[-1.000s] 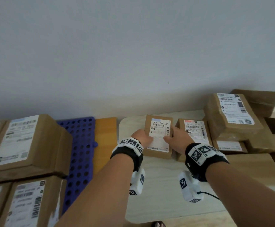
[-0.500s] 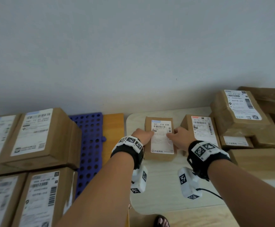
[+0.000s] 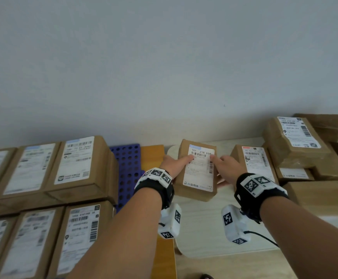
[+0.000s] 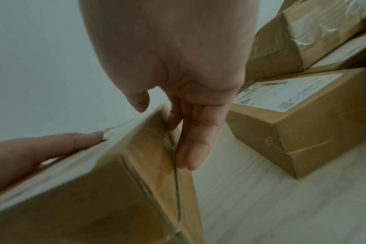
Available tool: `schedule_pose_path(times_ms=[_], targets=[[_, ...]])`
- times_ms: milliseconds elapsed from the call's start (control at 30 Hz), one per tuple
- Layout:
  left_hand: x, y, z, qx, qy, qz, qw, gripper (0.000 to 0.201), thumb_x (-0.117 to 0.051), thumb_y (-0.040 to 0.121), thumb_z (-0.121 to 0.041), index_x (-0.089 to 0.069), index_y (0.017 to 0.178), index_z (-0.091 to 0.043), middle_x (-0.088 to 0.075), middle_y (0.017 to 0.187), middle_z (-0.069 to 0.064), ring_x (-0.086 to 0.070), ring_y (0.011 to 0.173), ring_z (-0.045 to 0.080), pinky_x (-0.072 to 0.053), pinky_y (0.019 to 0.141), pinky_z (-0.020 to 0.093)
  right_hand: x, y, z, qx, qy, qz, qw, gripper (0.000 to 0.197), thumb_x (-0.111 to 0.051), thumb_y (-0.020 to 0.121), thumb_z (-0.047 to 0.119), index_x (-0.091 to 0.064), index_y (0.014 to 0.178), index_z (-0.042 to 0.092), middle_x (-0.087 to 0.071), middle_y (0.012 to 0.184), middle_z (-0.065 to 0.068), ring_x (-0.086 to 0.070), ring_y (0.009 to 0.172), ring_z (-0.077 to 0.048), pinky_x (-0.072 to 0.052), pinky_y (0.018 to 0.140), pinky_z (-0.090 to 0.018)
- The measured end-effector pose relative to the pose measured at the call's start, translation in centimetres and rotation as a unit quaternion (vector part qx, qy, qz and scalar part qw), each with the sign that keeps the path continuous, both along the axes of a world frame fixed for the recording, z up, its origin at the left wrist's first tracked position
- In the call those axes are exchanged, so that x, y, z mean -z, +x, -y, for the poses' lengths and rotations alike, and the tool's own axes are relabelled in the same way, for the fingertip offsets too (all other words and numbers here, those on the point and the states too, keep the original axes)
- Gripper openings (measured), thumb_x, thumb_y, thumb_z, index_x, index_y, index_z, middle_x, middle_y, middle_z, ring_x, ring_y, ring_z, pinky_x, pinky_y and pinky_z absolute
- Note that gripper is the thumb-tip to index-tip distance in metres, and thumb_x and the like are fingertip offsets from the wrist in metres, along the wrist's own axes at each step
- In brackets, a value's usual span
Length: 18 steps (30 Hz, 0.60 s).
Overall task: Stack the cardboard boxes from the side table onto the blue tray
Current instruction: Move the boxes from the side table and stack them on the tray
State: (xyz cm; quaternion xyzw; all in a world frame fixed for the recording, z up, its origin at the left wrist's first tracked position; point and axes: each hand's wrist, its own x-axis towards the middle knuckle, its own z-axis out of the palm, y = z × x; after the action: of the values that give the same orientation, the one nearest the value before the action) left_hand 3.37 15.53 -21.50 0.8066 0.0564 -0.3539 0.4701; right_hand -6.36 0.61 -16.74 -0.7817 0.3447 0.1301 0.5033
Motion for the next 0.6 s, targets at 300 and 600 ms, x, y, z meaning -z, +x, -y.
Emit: schedule_pose_path(times_ms=[300,600], targets=[[-2.5,-1.4,-5.4,0.058,-0.071,0.015,0.996,0.065,-0.061,0.085,-0.060,-0.056,0.129,-0.013,-0.072,0.110,0.003,-0.070,0.092,0.019,-0.055,0.083,0.035,-0.8,-1.6,-5.5,0.071,0.046,0.062,0.995,0.045,-0.043,0.098,0.049,-0.053,0.112,0.007,-0.069,0.100,-0.008,-0.069,0.090,-0.025,-0.060,0.075,-0.043],[-3.8,-3.4,-10.7,0.091,-0.074,0.024,0.993,0.102,-0.061,0.055,-0.080,-0.054,0.131,-0.012,-0.072,0.110,0.004,-0.071,0.092,0.023,-0.056,0.083,0.038,-1.8,-4.8,-12.4,0.121,0.075,0.086,0.986,0.045,-0.040,0.100,0.048,-0.056,0.115,0.009,-0.069,0.093,-0.006,-0.069,0.079,-0.018,-0.051,0.057,-0.027]])
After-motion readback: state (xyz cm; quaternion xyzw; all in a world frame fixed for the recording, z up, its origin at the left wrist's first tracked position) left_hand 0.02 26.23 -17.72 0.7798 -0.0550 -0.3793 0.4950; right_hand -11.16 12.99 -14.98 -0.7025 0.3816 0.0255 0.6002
